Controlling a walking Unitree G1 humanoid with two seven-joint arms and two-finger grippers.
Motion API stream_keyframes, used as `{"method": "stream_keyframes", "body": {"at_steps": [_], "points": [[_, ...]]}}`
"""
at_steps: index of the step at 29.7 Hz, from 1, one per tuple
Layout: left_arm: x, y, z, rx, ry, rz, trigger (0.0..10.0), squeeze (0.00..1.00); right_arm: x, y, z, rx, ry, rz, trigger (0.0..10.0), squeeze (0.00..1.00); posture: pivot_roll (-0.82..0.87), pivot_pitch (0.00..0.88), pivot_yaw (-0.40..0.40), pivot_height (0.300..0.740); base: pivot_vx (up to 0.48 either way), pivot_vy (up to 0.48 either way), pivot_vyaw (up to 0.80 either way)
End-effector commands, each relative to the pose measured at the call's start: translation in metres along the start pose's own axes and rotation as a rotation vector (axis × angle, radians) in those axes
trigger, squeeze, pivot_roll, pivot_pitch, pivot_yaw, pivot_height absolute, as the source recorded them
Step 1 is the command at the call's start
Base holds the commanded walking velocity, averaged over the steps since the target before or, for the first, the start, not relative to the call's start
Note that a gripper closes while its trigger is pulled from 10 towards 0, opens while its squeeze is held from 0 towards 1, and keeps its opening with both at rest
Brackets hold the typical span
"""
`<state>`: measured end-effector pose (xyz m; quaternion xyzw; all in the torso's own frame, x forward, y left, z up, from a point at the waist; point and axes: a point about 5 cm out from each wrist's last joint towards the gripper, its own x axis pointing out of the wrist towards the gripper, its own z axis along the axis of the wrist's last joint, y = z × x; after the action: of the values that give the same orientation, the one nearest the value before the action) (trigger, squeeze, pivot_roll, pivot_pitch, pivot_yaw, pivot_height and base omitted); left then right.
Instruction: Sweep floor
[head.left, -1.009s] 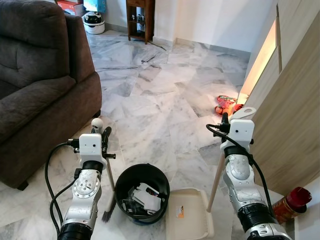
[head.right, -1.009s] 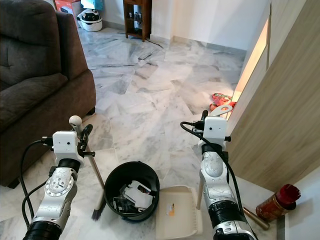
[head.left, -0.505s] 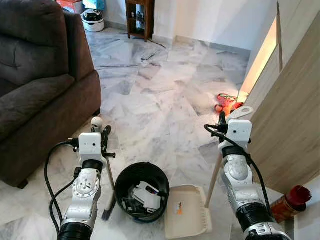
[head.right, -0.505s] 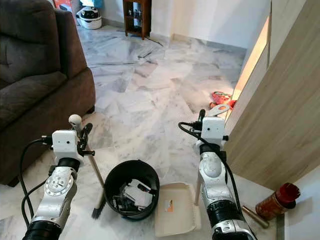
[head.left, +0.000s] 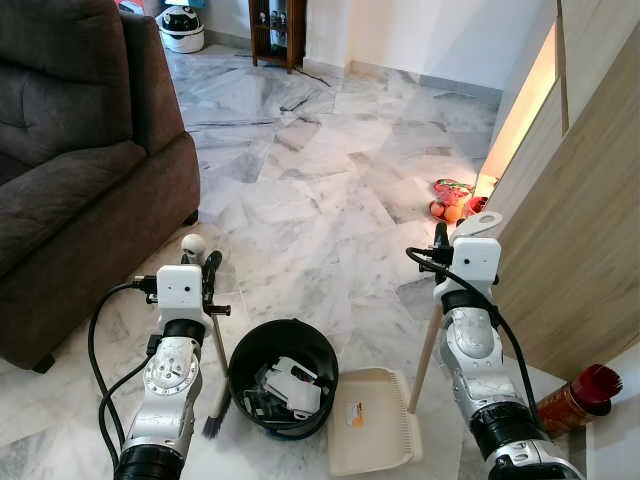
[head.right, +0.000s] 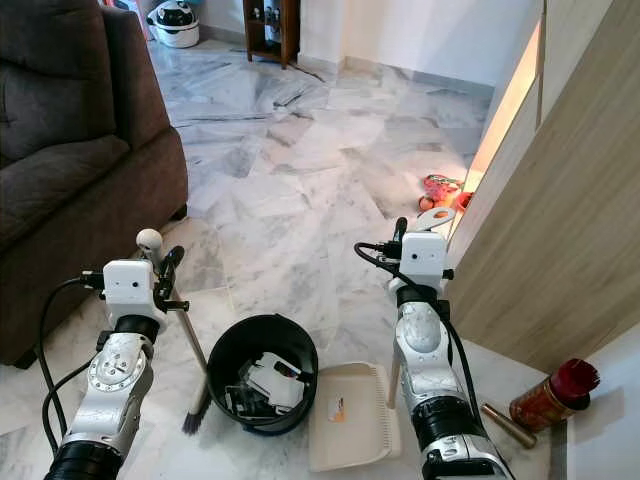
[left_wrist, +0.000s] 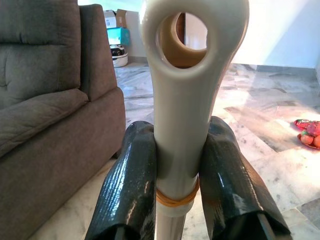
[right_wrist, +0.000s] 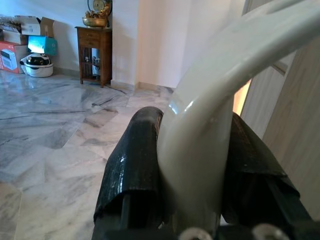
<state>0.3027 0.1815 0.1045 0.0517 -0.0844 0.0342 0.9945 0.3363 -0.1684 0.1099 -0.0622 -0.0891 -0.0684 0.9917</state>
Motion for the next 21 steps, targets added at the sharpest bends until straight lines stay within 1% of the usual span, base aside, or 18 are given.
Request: {"method": "stream_keyframes", "body": {"at_steps": [1, 6, 11, 21], "points": [[0.0032, -0.0007, 0.0097, -0.01, -0.043, -0.003, 10.0, 0.0, 0.0045, -0.0004, 0.0073, 0.014, -0.04, -0.003, 10.0, 0.0, 0.04, 0.072, -0.046, 0.74, 0.0, 0.0, 0.0], [0.0026, -0.0008, 0.0088, -0.006, -0.04, -0.005, 10.0, 0.0, 0.0047, -0.0001, 0.0069, 0.016, -0.039, -0.002, 10.0, 0.0, 0.04, 0.067, -0.047, 0.74, 0.0, 0.0, 0.0], [0.0013, 0.0001, 0.0078, -0.002, -0.038, -0.005, 10.0, 0.0, 0.0047, 0.0032, 0.0064, 0.028, -0.037, 0.004, 10.0, 0.0, 0.05, 0.035, -0.045, 0.74, -0.265, 0.0, 0.0], [0.0013, -0.0011, 0.0065, -0.001, -0.036, -0.015, 10.0, 0.0, 0.0051, 0.0042, 0.0062, 0.031, -0.039, 0.004, 10.0, 0.0, 0.05, 0.009, -0.042, 0.74, -0.265, 0.0, 0.0]]}}
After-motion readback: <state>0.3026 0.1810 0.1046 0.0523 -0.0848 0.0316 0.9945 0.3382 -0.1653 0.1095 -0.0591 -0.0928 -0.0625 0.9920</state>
